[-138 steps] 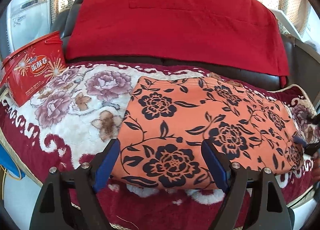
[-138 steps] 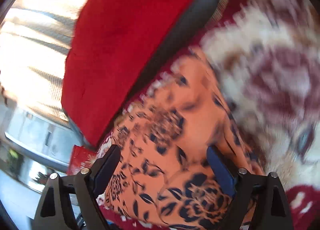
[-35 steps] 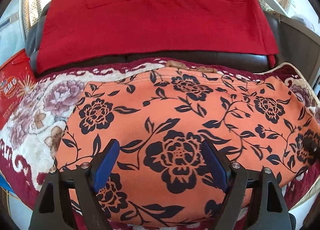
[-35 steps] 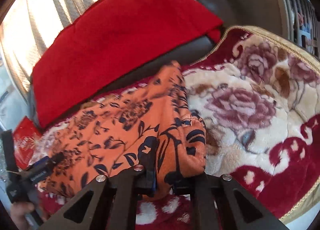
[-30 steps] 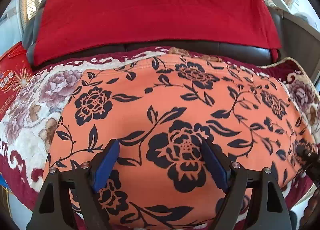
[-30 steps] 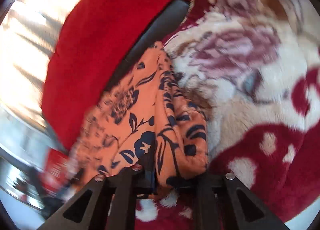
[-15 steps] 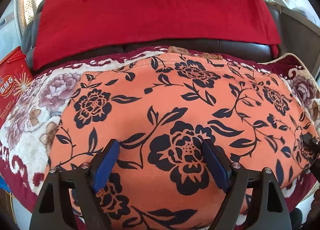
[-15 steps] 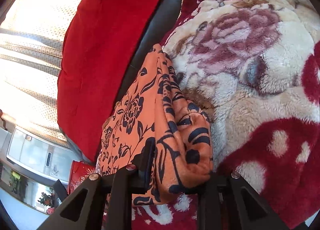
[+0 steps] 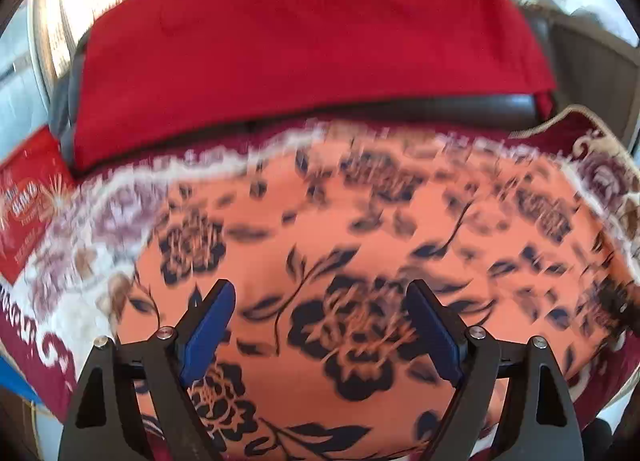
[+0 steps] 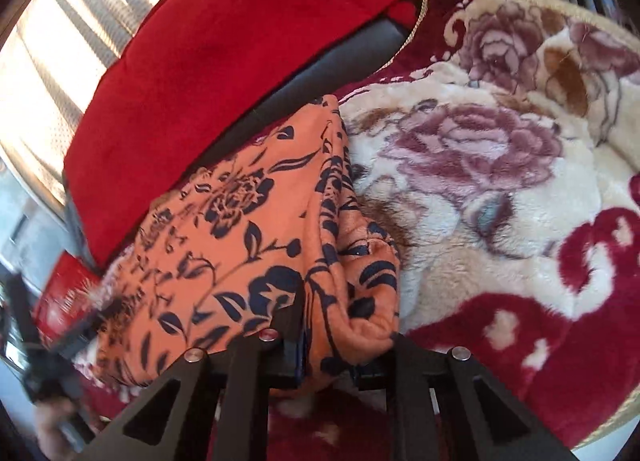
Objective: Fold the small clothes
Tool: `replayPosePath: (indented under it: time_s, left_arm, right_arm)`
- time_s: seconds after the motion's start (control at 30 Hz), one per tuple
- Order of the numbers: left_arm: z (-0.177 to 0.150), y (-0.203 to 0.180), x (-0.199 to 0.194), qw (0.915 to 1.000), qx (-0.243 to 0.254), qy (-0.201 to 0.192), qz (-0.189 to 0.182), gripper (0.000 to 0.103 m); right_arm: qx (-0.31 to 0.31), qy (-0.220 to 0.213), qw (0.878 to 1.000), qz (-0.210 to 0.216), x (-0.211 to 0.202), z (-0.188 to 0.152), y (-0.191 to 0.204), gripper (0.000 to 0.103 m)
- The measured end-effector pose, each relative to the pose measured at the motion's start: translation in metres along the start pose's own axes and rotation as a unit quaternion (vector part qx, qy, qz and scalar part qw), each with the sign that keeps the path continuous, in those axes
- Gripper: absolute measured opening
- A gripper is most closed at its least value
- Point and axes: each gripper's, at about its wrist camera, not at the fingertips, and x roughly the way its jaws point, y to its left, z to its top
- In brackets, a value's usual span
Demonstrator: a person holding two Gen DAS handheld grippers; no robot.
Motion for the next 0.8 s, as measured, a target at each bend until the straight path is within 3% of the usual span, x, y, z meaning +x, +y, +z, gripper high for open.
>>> replayPosePath:
  time_s: [0.07, 0.17, 0.33, 0.53, 0.6, 0.63, 0.67, 0.7, 0.8]
  left_arm:
    - [0.002, -0.009, 0.002, 0.9999, 0.017, 0.001, 0.001, 0.088]
    - [-0.007, -0.021, 0.029, 0.9978, 0.038, 0.053, 0.007, 0.088]
    - [-0.013, -0.019, 0.031, 0.9991, 0.022, 0.036, 0.007, 0.091]
    - [-0.012, -0.018, 0.035, 0.9992, 0.02, 0.032, 0.013, 0.096]
    - [-0.013, -0.016, 0.035, 0.9993, 0.02, 0.028, 0.015, 0.097]
    - [-0.019, -0.015, 0.032, 0.9993, 0.019, 0.028, 0.016, 0.097]
    - [-0.019, -0.012, 0.035, 0.9993, 0.019, 0.028, 0.014, 0.097]
    - [-0.019, -0.011, 0.035, 0.9993, 0.018, 0.03, 0.013, 0.097]
    - [-0.02, -0.011, 0.035, 0.9993, 0.017, 0.032, 0.011, 0.097]
  right_arm:
    - [-0.009, -0.003, 1.0, -0.008, -0.004, -0.001, -0.001, 0.016]
    - [-0.019, -0.006, 1.0, -0.014, -0.008, -0.004, -0.005, 0.016]
    - [0.035, -0.008, 0.999, 0.035, -0.024, -0.008, -0.04, 0.026]
    - [0.09, -0.041, 0.994, 0.052, -0.055, 0.011, -0.069, 0.03]
    - [0.091, -0.035, 0.991, 0.087, -0.051, 0.029, -0.069, 0.036]
    - [0.089, -0.028, 0.991, 0.099, -0.046, 0.038, -0.066, 0.045]
    - [0.081, -0.012, 0.989, 0.12, -0.036, 0.049, -0.06, 0.068]
    - [0.073, 0.003, 0.987, 0.141, -0.025, 0.058, -0.054, 0.075]
    - [0.045, 0.048, 0.986, 0.152, 0.018, 0.09, -0.035, 0.076]
